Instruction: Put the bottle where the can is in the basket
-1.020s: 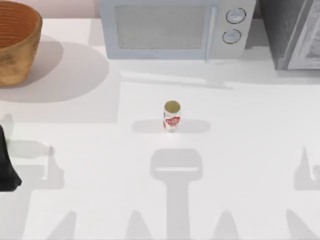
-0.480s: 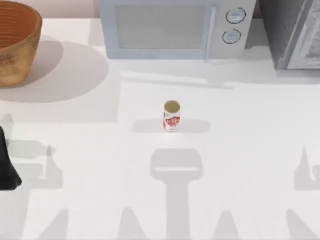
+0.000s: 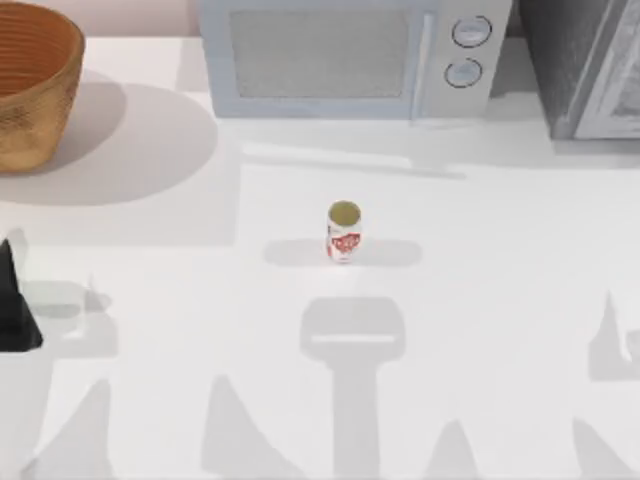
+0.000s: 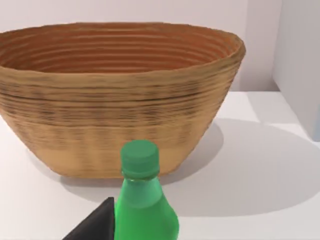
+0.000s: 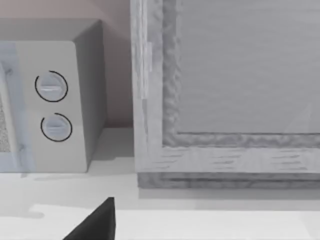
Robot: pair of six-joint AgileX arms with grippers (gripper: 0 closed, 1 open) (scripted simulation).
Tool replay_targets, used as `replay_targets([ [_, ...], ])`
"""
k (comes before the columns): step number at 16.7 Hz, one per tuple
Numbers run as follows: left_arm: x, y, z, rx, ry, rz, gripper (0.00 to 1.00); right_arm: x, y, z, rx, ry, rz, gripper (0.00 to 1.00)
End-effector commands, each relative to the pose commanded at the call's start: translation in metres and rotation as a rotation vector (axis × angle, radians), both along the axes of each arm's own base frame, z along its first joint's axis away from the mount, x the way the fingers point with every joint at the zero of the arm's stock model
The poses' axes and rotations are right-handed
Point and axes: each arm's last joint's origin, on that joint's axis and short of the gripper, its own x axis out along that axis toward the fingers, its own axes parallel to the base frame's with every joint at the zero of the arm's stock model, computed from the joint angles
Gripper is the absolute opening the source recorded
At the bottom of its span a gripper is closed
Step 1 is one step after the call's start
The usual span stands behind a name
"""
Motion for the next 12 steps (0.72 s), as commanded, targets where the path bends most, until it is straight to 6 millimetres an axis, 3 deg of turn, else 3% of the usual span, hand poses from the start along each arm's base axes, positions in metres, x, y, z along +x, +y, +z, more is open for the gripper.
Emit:
replay_targets([
  [6, 0.028, 0.015, -0.014, 0.005, 0.023, -0.015, 1.00, 0.000, 0.000, 0.000, 0.000, 0.000, 0.000, 1.00],
  [12, 0.046, 0.033, -0.044, 0.006, 0.053, -0.027, 1.00, 0.000, 0.000, 0.000, 0.000, 0.000, 0.000, 1.00],
])
